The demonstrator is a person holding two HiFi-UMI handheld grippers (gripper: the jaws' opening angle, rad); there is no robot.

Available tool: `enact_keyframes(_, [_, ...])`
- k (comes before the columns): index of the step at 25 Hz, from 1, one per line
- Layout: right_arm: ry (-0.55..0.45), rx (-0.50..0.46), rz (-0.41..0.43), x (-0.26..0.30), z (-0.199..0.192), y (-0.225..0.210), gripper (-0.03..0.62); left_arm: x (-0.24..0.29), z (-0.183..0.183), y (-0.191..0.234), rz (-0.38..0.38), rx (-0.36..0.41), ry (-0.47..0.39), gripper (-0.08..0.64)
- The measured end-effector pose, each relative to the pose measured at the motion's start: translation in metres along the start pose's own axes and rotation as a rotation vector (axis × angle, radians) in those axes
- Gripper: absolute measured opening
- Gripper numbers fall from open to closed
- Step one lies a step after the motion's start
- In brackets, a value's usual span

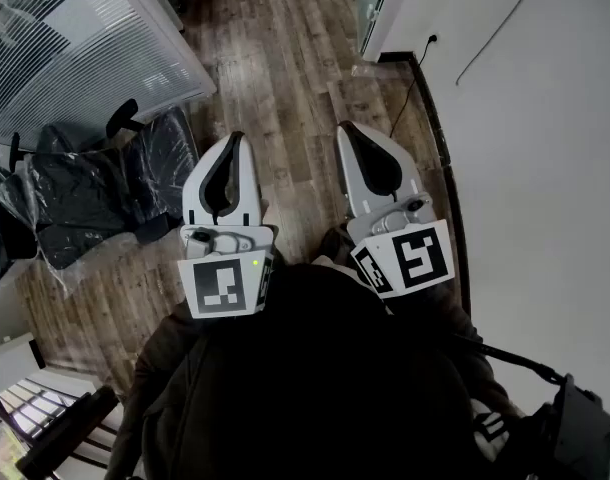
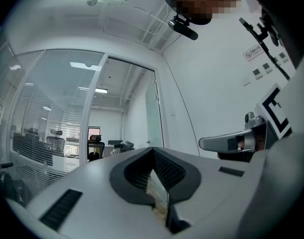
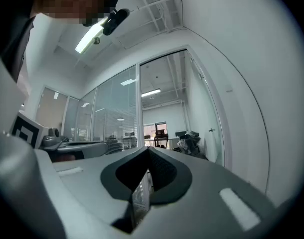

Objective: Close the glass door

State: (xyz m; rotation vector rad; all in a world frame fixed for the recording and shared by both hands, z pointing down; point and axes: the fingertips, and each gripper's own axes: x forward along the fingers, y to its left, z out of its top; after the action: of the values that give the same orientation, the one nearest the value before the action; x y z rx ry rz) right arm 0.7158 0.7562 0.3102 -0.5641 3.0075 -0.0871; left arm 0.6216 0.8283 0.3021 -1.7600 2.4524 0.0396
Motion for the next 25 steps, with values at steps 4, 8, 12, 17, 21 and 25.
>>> enact_keyframes(4, [0.0, -0.004, 0.011, -0.003, -0.002, 0.0, 0.0, -0.002, -0.001, -0.004, 0.006, 0.0, -0.002, -0.003])
enact_keyframes(8, [0.005, 0.015, 0.035, -0.001, -0.007, -0.033, 0.001, 0.021, -0.009, -0.026, 0.025, 0.005, 0.013, -0.003])
enact_keyframes(12, [0.023, 0.029, 0.053, 0.005, -0.013, -0.049, 0.002, 0.033, -0.015, -0.032, 0.05, -0.002, 0.033, -0.003])
enact_keyframes(17, [0.037, 0.064, 0.072, 0.039, -0.023, -0.056, 0.002, 0.057, -0.032, -0.011, 0.068, -0.01, 0.06, -0.003])
enact_keyframes(21, [0.075, 0.07, 0.072, 0.088, -0.043, -0.069, 0.002, 0.1, -0.05, 0.019, 0.066, -0.043, 0.052, -0.003])
enact_keyframes(25, [0.087, 0.064, 0.055, 0.161, -0.056, -0.097, 0.002, 0.166, -0.079, 0.055, 0.035, -0.054, 0.093, -0.003])
